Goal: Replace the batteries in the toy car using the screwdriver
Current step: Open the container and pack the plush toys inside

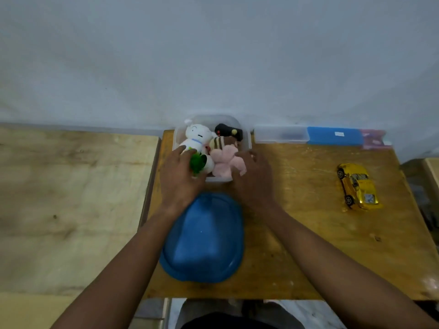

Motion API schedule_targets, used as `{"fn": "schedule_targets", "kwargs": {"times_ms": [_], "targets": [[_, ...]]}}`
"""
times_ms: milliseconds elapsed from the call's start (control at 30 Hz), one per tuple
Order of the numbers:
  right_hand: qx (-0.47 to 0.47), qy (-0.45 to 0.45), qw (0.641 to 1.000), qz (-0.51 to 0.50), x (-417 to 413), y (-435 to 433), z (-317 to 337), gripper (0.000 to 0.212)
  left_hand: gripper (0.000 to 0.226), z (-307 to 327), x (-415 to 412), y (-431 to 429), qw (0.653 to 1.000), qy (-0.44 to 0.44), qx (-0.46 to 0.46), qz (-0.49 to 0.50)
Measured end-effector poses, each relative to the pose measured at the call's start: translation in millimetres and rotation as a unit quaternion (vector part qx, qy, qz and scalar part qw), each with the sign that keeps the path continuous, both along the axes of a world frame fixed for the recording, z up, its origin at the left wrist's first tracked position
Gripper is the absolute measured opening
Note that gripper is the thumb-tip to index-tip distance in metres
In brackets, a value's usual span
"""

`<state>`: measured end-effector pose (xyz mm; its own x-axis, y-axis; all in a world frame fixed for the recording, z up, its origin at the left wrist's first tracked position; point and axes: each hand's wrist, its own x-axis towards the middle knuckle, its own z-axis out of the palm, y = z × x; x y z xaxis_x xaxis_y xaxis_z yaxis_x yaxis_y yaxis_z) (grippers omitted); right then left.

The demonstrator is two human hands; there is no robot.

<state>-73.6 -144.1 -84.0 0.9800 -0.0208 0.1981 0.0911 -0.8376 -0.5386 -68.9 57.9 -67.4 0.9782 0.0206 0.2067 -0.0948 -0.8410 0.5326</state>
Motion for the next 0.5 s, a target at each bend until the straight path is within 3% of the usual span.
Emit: {"fn": "schedule_targets", "kwargs": {"times_ms": [133,233,333,500], "targets": [[0.047,0.122,0.988,-0.080,-83,-13,-33,0.039,0.061,-22,-77,10,0.990,0.069,-0.034,0.118],[0.032,0.214,0.975,-0.060,-126,-18,-49,0.050,0.074,-34,-123,11,0.967,0.183,-0.029,0.177],[0.039,0.236,0.970,-0.041,-147,-17,-53,0.053,0.081,-41,-153,10,0.944,0.253,-0.052,0.204],[0.165,0.283,0.943,-0.057,-156,-14,-45,0.034,0.077,-45,-178,7,0.936,0.239,-0.130,0.224]]}}
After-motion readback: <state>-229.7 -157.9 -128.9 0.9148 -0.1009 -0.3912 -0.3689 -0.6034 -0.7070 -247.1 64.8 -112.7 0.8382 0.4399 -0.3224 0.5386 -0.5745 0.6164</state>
